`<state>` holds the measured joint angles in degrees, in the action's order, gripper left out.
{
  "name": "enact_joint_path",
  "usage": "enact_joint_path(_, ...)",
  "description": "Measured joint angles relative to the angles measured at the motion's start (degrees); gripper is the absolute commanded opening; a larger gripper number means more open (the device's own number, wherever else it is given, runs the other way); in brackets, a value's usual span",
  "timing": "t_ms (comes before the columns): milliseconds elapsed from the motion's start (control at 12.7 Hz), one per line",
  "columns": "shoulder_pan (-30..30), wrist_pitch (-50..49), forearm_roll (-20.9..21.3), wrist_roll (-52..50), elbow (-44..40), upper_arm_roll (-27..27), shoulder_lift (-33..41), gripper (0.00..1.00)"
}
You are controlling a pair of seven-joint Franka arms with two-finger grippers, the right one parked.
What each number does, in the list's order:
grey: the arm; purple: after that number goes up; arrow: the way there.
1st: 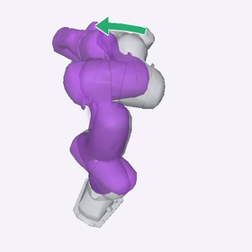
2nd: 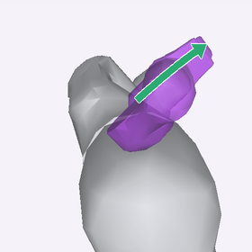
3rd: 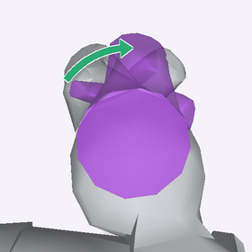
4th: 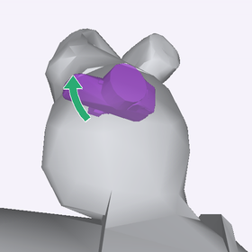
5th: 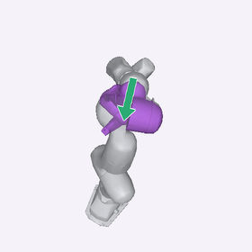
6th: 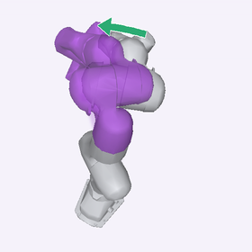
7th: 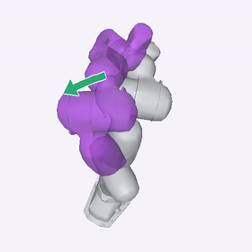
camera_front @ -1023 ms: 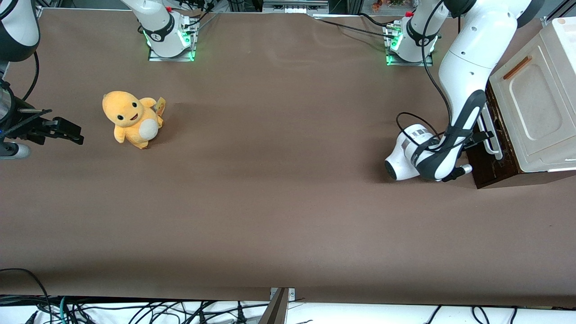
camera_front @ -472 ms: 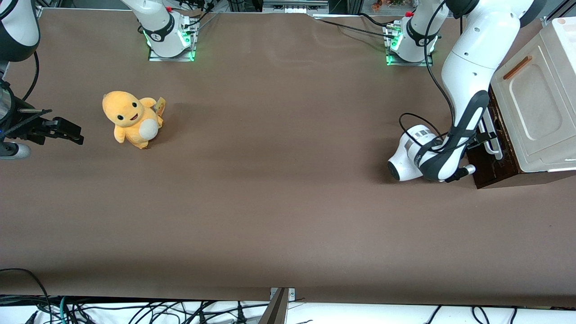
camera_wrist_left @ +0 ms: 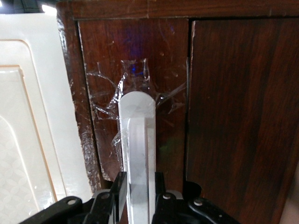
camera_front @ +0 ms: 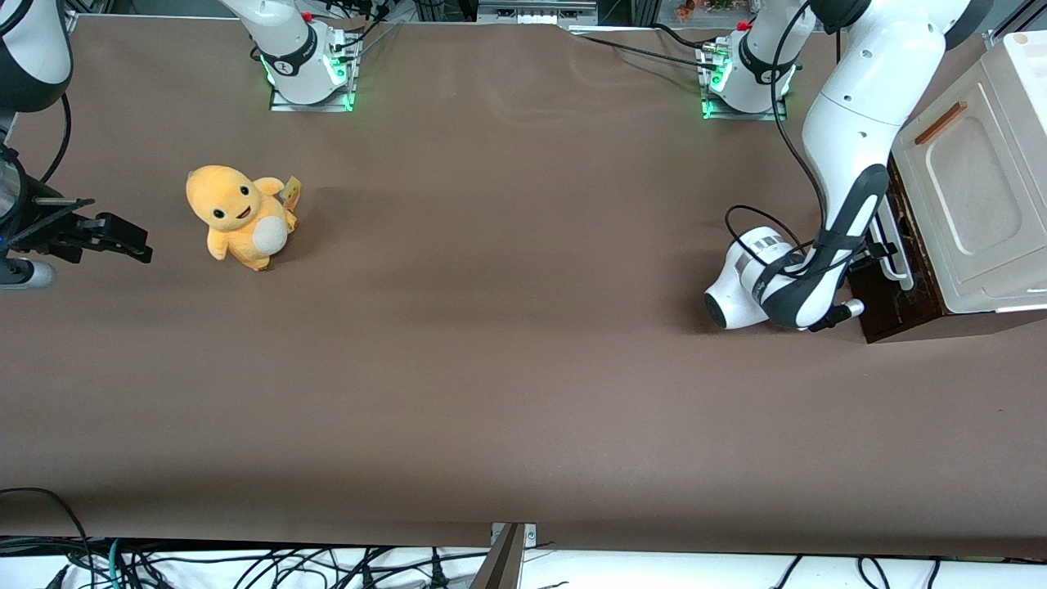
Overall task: Open lower drawer with left arm only
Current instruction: 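Close the left gripper around the white bar handle, then pull the handle with the left gripper, sliding the drawer out of the cabinet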
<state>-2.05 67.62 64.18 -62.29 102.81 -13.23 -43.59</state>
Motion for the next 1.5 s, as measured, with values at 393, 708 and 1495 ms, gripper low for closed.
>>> enact_joint_path(393, -0.19, -0.07, 0.0, -0.04, -0.05, -0.36, 0.02, 0.14)
enact_joint_path(708, -0.19, -0.07, 0.0, -0.29, -0.06, -0.38, 0.03, 0.08)
enact_joint_path(1495, -1.21, -0.55, -0.07, -0.55, -0.09, -1.15, 0.02, 0.06)
